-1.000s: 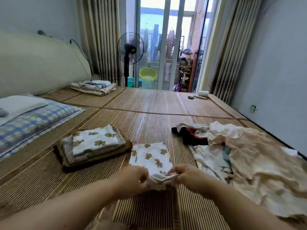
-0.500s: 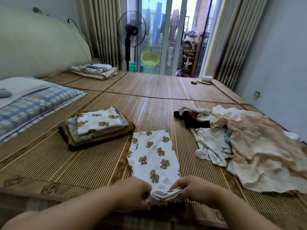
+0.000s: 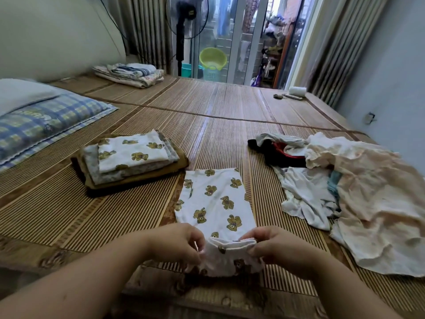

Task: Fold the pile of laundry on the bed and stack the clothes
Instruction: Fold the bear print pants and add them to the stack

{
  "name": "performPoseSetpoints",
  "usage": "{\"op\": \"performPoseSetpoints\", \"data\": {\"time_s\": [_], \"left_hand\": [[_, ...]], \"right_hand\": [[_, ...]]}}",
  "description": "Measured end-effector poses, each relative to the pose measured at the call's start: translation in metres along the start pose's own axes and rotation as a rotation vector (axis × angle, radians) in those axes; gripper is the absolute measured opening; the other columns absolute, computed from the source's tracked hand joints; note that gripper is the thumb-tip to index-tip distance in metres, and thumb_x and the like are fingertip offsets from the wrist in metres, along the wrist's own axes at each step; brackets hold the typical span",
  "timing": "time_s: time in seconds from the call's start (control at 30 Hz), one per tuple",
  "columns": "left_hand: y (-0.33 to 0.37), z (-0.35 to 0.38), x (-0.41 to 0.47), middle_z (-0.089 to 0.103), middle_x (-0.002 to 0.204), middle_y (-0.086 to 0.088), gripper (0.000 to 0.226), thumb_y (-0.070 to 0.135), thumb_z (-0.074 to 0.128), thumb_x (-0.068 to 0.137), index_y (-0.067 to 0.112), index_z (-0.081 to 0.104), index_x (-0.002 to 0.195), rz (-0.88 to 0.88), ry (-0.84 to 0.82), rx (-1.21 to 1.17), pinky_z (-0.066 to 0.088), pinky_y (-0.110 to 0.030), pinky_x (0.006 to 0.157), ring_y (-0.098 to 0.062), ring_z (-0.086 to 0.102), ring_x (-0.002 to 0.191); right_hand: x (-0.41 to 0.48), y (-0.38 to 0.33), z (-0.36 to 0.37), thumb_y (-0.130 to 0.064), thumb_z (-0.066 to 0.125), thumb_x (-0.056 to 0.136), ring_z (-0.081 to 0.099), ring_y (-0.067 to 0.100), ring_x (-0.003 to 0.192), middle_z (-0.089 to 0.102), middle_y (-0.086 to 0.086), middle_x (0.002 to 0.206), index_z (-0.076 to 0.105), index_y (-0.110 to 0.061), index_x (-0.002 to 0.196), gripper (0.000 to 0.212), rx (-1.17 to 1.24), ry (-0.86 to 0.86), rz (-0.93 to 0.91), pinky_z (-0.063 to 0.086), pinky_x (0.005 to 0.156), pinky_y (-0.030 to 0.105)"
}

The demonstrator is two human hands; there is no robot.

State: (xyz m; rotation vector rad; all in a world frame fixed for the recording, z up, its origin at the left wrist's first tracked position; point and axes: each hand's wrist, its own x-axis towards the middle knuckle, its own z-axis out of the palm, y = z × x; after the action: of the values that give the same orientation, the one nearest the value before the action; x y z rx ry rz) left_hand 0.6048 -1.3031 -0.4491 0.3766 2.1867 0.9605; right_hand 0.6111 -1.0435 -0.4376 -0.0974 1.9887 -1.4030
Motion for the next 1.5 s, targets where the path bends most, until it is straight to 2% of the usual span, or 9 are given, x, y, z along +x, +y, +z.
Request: {"op": "performPoseSetpoints", "data": {"time_s": [0.1,0.2,0.27,0.53,0.7,0.87,1.07,1.2,1.5], "left_hand": [[-0.009,-0.013,0.018,0.069,0.1,0.004,0.031,-0.001,0.056,0.086,0.024,0.066,0.102,-0.073,0.149,-0.115,0.056,-0.023,0.081,-0.008,0.066,0.092],[-0.024,-0.04,0.052,0.066,0.117,0.003,0.033,0.011,0.058,0.088,0.021,0.065,0.118,-0.204,0.616,0.065,0.053,-0.031,0.09,-0.013,0.062,0.103],[-0.033,-0.06,0.077,0.066,0.119,0.0,0.036,0.022,0.058,0.088,0.021,0.064,0.124,-0.253,0.746,0.209,0.051,-0.033,0.091,-0.017,0.062,0.103],[-0.032,-0.105,0.169,0.065,0.086,-0.009,0.032,0.039,0.055,0.092,0.012,0.064,0.079,-0.357,0.832,0.094,0.042,-0.029,0.063,-0.026,0.059,0.078],[-0.028,-0.104,0.188,0.068,0.087,-0.005,0.028,0.041,0.065,0.08,0.015,0.068,0.088,-0.436,0.865,0.103,0.055,-0.034,0.073,-0.027,0.063,0.083],[-0.018,-0.107,0.191,0.065,0.101,-0.007,0.022,0.031,0.055,0.089,0.014,0.066,0.098,-0.415,0.855,0.105,0.054,-0.04,0.083,-0.032,0.061,0.096],[-0.013,-0.106,0.179,0.066,0.102,-0.018,0.022,0.017,0.05,0.091,0.008,0.067,0.102,-0.32,0.907,0.036,0.051,-0.037,0.073,-0.033,0.062,0.093],[-0.012,-0.107,0.169,0.063,0.095,-0.006,0.007,0.02,0.055,0.09,0.015,0.06,0.09,-0.239,0.948,0.003,0.038,-0.028,0.058,-0.021,0.055,0.081],[-0.009,-0.12,0.154,0.065,0.095,-0.004,0.018,0.024,0.054,0.092,0.012,0.065,0.1,-0.071,1.132,-0.011,0.043,-0.03,0.072,-0.022,0.058,0.088]], "right_hand": [[0.01,-0.001,-0.003,-0.007,0.061,0.072,0.063,0.016,0.085,0.069,0.005,0.094,0.074,-0.014,0.093,0.026,0.005,-0.018,-0.007,0.052,0.078,0.029],[0.019,-0.005,-0.008,-0.007,0.061,0.074,0.062,0.017,0.086,0.068,0.005,0.094,0.073,-0.014,0.093,0.024,-0.03,-0.061,-0.001,0.051,0.081,0.03],[0.023,-0.007,-0.012,-0.006,0.061,0.078,0.061,0.015,0.084,0.067,0.002,0.091,0.072,-0.013,0.092,0.02,-0.034,-0.081,-0.005,0.051,0.079,0.028],[0.032,-0.002,-0.025,-0.007,0.063,0.074,0.063,0.012,0.079,0.069,0.001,0.085,0.076,-0.016,0.086,0.02,0.046,-0.06,-0.066,0.051,0.074,0.024],[0.034,-0.002,-0.03,-0.002,0.064,0.075,0.064,0.013,0.074,0.068,0.003,0.081,0.075,-0.013,0.08,0.017,0.164,-0.012,-0.051,0.052,0.068,0.024],[0.034,0.0,-0.027,0.001,0.058,0.085,0.061,0.017,0.084,0.068,0.0,0.085,0.076,-0.021,0.077,0.029,0.138,0.039,-0.055,0.053,0.082,0.032],[0.03,-0.002,-0.025,0.003,0.057,0.085,0.06,0.018,0.084,0.067,0.002,0.087,0.074,-0.017,0.08,0.027,0.157,0.065,-0.049,0.052,0.076,0.029],[0.025,-0.005,-0.023,0.004,0.057,0.084,0.061,0.018,0.084,0.068,0.002,0.087,0.075,-0.02,0.077,0.031,0.15,0.053,-0.054,0.053,0.077,0.029],[0.018,-0.005,-0.027,0.004,0.058,0.083,0.06,0.021,0.087,0.068,0.006,0.091,0.074,-0.012,0.086,0.023,0.137,0.066,-0.038,0.051,0.084,0.035]]}}
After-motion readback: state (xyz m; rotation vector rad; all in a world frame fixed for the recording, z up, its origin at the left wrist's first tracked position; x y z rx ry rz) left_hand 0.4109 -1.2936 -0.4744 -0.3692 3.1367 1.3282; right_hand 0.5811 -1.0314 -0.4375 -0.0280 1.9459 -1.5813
